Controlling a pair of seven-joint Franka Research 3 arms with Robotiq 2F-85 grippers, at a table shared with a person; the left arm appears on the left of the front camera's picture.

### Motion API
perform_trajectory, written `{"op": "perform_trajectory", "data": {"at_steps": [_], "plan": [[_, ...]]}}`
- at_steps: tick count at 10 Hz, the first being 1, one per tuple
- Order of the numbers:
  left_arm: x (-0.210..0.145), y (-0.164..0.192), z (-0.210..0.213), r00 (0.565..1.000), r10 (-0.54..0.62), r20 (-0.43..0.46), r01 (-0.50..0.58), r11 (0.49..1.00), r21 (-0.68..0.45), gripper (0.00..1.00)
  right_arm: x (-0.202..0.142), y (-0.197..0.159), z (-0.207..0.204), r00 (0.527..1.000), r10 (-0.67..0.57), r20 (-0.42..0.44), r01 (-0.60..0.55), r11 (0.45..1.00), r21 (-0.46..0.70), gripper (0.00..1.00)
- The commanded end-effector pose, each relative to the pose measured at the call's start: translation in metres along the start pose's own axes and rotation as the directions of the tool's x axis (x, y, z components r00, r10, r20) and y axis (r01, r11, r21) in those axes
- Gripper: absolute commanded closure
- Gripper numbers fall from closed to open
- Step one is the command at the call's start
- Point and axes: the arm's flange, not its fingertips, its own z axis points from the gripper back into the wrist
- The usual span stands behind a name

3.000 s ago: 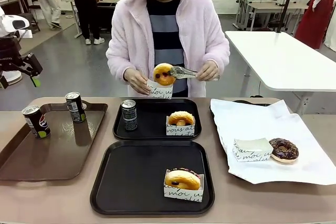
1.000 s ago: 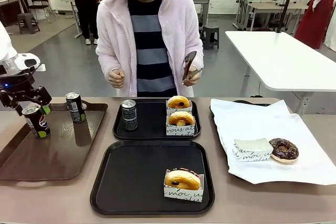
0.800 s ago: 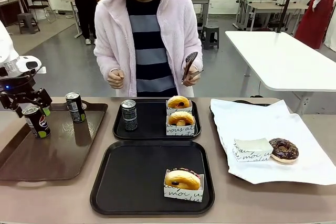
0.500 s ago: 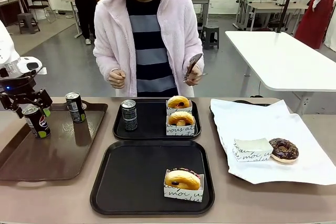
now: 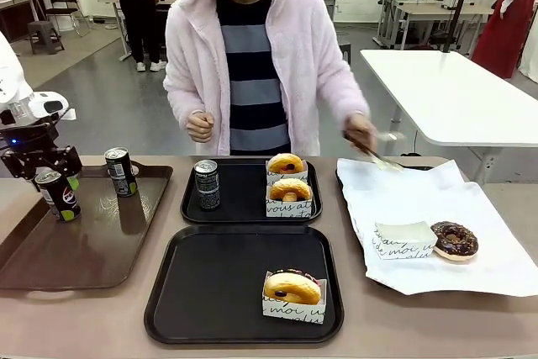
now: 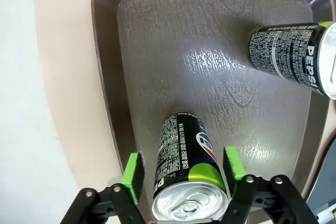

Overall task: Set up donuts and drinks on trays.
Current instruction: Pick up one Pepsi coke from the Handle tray and place it on the Flat Tray without a Pepsi coke.

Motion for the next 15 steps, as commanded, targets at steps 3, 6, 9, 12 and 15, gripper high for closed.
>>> {"op": "perform_trajectory", "data": {"at_steps": [3, 6, 9, 12, 15], "plan": [[0.001, 0.000, -0.001, 1.000, 0.018, -0.009, -0.018, 1.000, 0.025, 1.00, 0.000, -0.001, -0.001, 1.000, 0.010, 0.005, -0.010, 1.000, 0.018, 0.00], [-0.016, -0.014, 0.031, 0.999, 0.019, -0.043, -0.018, 1.000, 0.018, 0.61, 0.000, -0.001, -0.001, 1.000, 0.010, 0.005, -0.010, 1.000, 0.018, 0.00], [-0.071, -0.050, 0.110, 0.998, 0.012, -0.055, -0.008, 0.997, 0.071, 0.61, 0.000, -0.001, -0.001, 1.000, 0.010, 0.005, -0.010, 1.000, 0.018, 0.00], [-0.120, -0.074, 0.154, 0.997, -0.067, -0.047, 0.070, 0.994, 0.081, 0.61, 0.000, -0.001, -0.001, 1.000, 0.010, 0.005, -0.010, 1.000, 0.018, 0.00], [-0.124, -0.056, 0.160, 0.998, -0.048, -0.035, 0.050, 0.998, 0.046, 0.61, 0.000, -0.001, -0.001, 1.000, 0.010, 0.005, -0.010, 1.000, 0.018, 0.00]]}}
